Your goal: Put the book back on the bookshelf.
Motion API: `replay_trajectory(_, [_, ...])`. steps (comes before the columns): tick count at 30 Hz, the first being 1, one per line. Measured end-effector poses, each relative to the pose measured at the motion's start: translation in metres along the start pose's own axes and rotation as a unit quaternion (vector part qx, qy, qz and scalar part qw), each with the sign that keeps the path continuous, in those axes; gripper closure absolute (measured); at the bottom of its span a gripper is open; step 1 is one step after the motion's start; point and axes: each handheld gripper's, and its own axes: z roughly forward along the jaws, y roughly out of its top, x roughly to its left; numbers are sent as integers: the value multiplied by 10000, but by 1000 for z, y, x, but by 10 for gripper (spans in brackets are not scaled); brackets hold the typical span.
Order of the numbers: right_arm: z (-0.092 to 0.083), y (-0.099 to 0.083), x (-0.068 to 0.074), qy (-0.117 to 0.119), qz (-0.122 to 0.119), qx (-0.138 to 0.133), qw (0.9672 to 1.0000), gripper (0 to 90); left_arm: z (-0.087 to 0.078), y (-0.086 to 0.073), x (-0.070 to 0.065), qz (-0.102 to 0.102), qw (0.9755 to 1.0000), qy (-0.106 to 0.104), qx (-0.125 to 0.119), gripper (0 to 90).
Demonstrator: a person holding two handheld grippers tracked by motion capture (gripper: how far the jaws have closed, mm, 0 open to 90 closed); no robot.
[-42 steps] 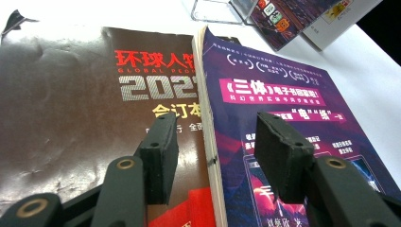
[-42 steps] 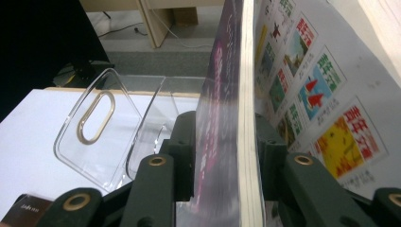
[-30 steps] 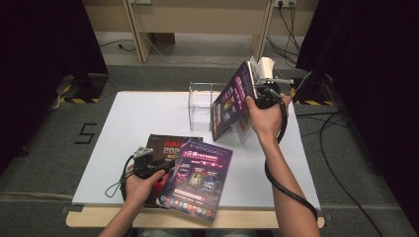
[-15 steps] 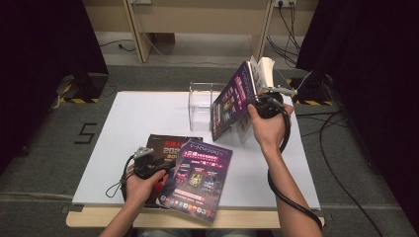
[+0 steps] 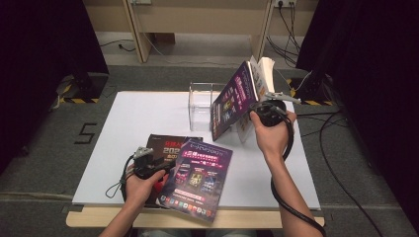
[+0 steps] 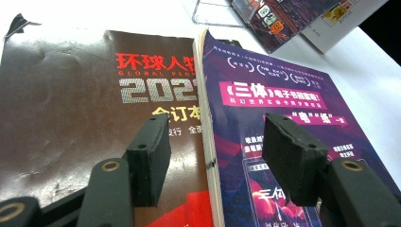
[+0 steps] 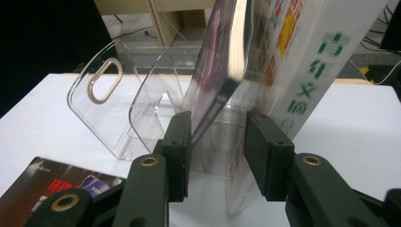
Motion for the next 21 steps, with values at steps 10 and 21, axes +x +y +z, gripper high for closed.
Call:
replay_trajectory(10, [-3,-21,2,115,-53,187,9997,617,1,-1,-2,-15,10000,-45,14,409])
replay_trajectory(21, [5,-49,3,259,-25,581,9980,616,3,-1,-4,-35,9999,-110,86,408])
